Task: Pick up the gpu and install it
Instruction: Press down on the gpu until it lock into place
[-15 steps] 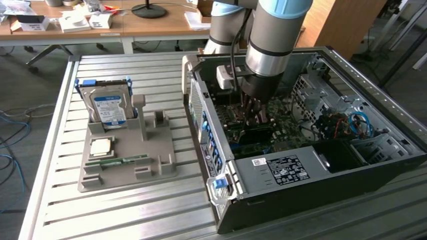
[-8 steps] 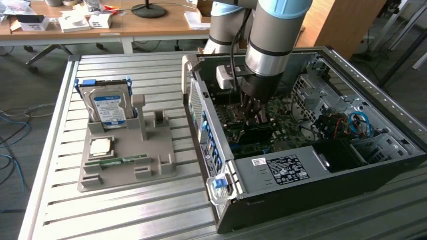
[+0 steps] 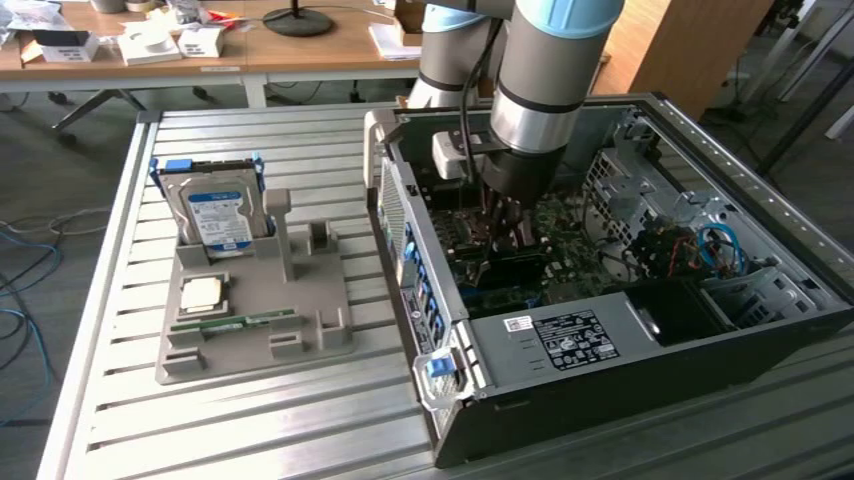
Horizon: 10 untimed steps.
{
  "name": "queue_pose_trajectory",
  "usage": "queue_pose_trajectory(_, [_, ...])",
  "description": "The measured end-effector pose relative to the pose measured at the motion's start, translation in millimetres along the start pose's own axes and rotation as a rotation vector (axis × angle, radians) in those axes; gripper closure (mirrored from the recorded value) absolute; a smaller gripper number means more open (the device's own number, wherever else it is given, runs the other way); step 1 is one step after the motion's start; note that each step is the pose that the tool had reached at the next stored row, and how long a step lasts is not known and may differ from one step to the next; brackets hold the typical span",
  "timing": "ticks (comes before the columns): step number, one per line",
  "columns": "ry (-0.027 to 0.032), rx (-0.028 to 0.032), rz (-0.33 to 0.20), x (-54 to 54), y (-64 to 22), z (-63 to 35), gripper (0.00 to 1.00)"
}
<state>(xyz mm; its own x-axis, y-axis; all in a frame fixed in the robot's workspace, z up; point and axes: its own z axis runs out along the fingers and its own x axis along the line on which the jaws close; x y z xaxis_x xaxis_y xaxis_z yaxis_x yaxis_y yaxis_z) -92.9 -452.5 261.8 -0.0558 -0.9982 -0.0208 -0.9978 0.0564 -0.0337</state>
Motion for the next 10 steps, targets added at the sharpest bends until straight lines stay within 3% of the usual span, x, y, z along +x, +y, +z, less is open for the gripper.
queue_pose_trajectory(10, [-0.0002, 0.0003, 0.000, 0.0, 0.4, 1.3, 0.89])
